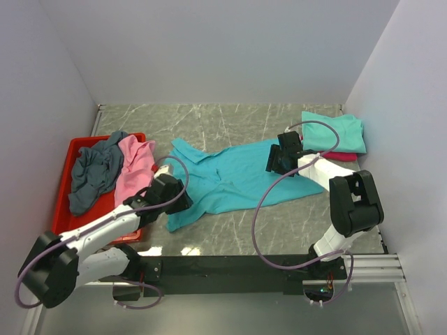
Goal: Fold and stack the t-shirts
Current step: Fold the tshirt
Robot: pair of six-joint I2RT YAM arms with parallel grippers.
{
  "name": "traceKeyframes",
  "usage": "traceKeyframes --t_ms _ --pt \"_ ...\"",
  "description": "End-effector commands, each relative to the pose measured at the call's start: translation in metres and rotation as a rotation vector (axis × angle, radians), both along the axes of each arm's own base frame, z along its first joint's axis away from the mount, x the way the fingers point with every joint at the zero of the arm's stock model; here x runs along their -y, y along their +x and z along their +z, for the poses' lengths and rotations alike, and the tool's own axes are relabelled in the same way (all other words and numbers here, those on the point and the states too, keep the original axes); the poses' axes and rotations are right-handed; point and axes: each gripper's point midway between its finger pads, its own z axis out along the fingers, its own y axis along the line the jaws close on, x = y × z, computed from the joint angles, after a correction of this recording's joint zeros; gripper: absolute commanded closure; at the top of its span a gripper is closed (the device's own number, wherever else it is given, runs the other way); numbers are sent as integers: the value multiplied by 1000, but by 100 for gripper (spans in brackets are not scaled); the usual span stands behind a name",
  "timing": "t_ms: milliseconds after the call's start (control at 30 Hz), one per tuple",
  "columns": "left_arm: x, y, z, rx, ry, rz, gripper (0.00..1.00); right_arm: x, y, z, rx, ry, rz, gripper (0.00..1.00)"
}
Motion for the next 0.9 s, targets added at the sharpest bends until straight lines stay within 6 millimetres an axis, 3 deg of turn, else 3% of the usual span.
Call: traceKeyframes --t_ms 0,67,167,300,633,867 --pt "34 24 26 85 -82 -59 48 0 11 4 36 4 3 35" --pt "47 29 29 101 -110 -74 48 0 9 -4 21 7 0 35" --pt "60 24 11 59 -117 -108 49 -3 3 -14 -6 18 5 36" --pt "62 9 -7 14 -120 -128 50 -2 -7 -21 -37 24 3 38" --pt "23 -36 -45 -82 -18 -119 50 -4 -34 -23 -69 58 32 38" --pt "0 -42 -44 -82 49 -62 49 -4 -35 -19 -76 53 37 38"
